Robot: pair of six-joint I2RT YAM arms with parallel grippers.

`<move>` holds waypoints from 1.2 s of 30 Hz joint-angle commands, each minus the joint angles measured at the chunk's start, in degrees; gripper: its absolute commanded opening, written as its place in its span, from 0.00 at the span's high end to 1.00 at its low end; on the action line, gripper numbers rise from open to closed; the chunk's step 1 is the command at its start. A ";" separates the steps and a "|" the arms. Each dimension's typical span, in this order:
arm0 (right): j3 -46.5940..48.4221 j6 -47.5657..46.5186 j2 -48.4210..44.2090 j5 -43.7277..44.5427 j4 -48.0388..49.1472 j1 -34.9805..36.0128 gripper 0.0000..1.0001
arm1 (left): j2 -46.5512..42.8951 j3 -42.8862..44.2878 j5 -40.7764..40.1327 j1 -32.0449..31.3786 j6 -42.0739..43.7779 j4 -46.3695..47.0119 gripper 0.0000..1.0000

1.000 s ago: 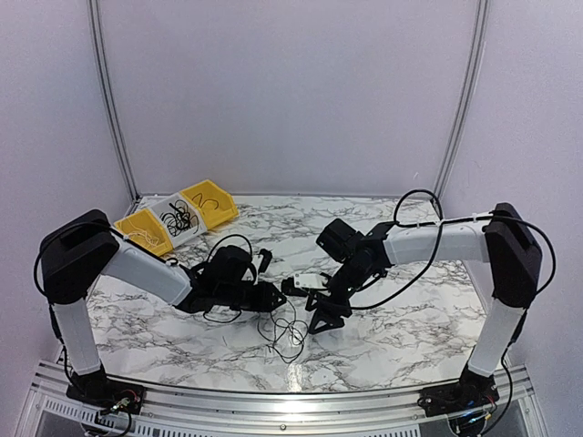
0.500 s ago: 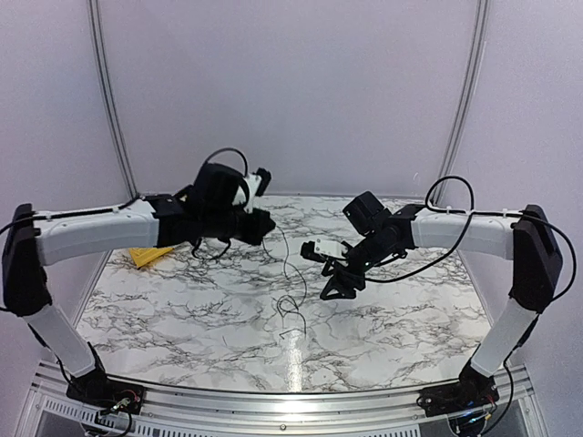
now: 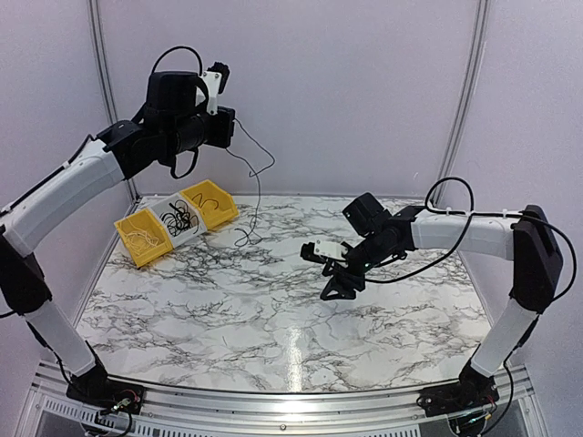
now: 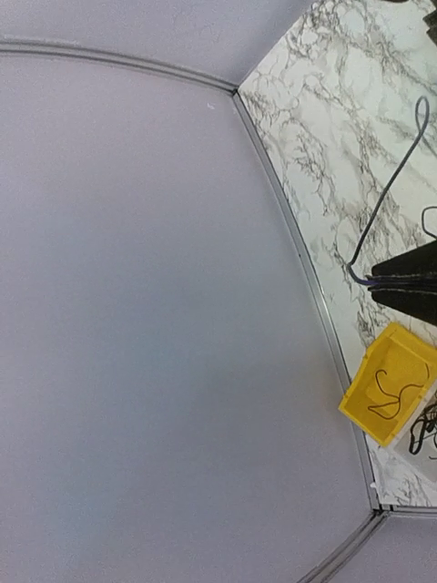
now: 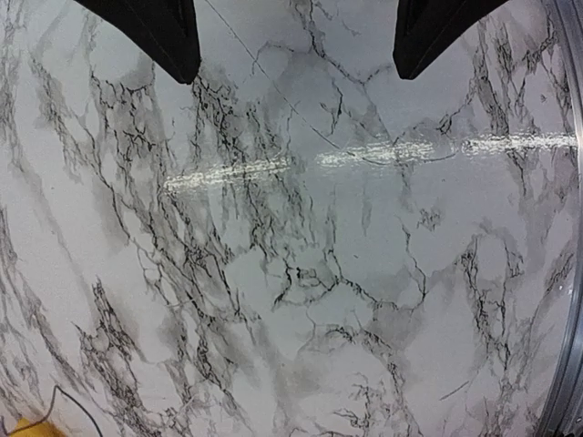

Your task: Untangle the cables

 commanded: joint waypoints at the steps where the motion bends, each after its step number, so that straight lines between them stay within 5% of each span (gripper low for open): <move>1: -0.17 -0.21 0.58 1.58 0.65 0.70 0.27 | 3.39 6.87 -4.06 4.53 2.76 -4.04 1.00; 16: -0.88 -1.54 4.60 5.75 1.17 3.88 0.27 | 19.41 32.71 0.07 17.86 4.48 -0.46 1.00; 36: -1.06 -2.07 7.47 7.86 1.01 4.41 0.28 | 29.13 28.46 5.79 25.84 -0.10 16.11 1.00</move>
